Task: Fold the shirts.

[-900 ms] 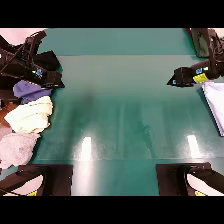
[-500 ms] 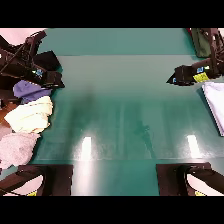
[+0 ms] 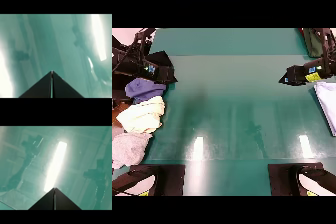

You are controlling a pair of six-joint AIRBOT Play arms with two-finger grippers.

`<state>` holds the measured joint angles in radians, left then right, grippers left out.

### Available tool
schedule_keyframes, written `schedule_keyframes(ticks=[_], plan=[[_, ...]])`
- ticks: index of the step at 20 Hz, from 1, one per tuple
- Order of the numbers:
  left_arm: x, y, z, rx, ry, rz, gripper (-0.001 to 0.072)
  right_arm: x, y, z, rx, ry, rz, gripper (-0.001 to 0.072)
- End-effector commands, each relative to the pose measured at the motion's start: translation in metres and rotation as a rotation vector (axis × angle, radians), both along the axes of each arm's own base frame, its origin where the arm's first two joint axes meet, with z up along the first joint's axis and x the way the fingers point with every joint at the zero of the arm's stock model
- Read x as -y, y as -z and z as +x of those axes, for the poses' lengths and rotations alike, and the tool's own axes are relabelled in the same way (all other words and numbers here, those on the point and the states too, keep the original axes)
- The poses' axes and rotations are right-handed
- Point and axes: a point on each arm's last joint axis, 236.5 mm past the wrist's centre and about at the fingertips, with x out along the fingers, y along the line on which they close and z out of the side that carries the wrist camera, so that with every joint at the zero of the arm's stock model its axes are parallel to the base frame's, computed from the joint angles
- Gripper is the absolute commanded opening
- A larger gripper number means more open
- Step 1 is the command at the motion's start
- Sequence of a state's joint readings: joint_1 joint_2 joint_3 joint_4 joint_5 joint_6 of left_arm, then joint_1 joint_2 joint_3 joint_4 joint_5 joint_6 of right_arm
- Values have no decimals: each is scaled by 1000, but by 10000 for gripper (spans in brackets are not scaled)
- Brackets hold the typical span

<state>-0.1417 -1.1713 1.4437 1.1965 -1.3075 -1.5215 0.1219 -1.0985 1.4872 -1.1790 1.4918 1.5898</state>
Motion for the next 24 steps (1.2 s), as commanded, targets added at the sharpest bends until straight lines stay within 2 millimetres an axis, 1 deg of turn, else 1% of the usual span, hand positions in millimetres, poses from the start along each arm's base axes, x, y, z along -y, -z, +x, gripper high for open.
schedule_keyframes(ticks=[1,2,3,4,5,6,7,8,9,11,12,14,16,18,20,22,24], plan=[[-15,-10,28,125,-49,49,75,0,-1,0,3,-6,-1,21],[-33,-12,41,182,-87,119,423,-1,-1,0,3,-7,0,21],[-56,-16,58,239,-163,183,684,-2,-1,-1,2,-7,4,21],[-83,-21,76,304,-242,258,660,-2,-1,-1,1,-7,7,21],[-107,-25,92,351,-306,306,661,-2,-1,-1,0,-5,9,21],[-130,-25,107,387,-366,318,661,-2,-1,-2,-2,-6,8,21],[-151,-21,121,404,-410,318,661,-2,-1,-2,-8,-5,8,21],[-174,-10,134,406,-454,324,661,-2,0,-4,-14,-2,9,21],[-197,5,145,399,-492,333,661,-2,0,-4,-20,3,11,21],[-230,38,163,377,-539,343,661,-2,0,-4,-26,12,15,21],[-241,58,173,365,-553,347,661,-2,0,-4,-29,17,17,21],[-257,91,187,339,-569,353,661,-4,1,-6,-40,19,19,21],[-264,114,205,319,-558,370,661,-9,2,-9,-43,1,15,21],[-266,125,222,319,-545,377,661,-18,2,-14,-43,-29,12,21],[-269,133,233,314,-545,376,661,-28,2,-18,-40,-62,6,20],[-269,146,237,296,-542,378,661,-34,1,-19,-32,-75,8,21],[-269,162,237,271,-538,378,661,-34,0,-16,-22,-70,12,20]])
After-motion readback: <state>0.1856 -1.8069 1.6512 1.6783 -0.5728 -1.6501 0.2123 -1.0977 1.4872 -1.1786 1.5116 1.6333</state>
